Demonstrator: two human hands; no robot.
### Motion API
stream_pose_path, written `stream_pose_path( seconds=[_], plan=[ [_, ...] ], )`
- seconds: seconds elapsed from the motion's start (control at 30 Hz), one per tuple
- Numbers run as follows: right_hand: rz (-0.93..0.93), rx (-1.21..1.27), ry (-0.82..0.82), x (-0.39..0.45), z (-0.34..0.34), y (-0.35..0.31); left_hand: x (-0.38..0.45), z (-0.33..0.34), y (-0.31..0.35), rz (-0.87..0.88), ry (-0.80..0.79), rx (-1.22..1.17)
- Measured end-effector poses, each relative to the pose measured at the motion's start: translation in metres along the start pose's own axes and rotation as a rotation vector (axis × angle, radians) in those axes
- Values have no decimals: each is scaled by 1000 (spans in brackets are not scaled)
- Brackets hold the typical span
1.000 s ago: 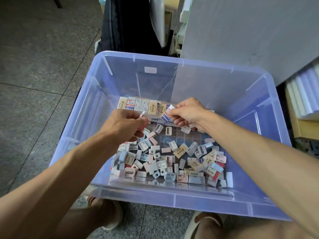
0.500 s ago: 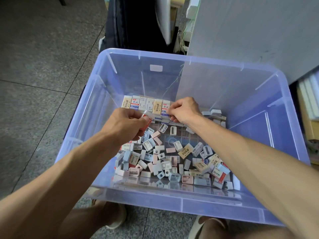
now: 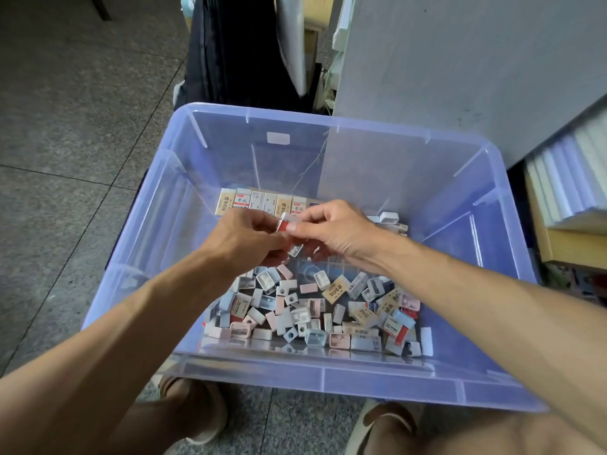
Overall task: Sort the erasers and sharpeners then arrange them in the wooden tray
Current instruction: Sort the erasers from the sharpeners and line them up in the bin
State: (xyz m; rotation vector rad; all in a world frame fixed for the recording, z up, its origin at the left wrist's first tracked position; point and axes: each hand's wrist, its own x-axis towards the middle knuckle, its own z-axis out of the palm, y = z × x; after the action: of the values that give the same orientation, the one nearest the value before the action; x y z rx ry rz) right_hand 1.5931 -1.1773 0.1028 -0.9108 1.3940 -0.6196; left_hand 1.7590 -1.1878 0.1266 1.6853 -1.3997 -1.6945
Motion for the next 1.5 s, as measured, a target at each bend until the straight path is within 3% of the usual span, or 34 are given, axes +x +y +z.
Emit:
stream_pose_path(
  seconds=[0.1,0.23,0.4,0.57,0.83,1.07,1.4,1.5],
  plan=[
    [18,39,24,-5,-7,5,6,7,0,87,-32,153],
    [66,-67,168,2,-29,15,30,5,-9,420,64,798],
    [120,-226,324,23,-42,23,74,-7,-21,584,57,1178],
    [122,-288,331,47,-39,20,93,-14,-28,748,62,1209],
    [65,-300,520,67,-24,36,95,-18,-36,758,130,1172],
    [-310,-745,383,48,-17,44,96,-14,-33,700,124,1218],
    [-488,-705,459,50,-19,58,96,-14,-36,724,150,1217],
    [-540,-791,454,52,-15,62,96,-13,-37,715,153,1220]
  ],
)
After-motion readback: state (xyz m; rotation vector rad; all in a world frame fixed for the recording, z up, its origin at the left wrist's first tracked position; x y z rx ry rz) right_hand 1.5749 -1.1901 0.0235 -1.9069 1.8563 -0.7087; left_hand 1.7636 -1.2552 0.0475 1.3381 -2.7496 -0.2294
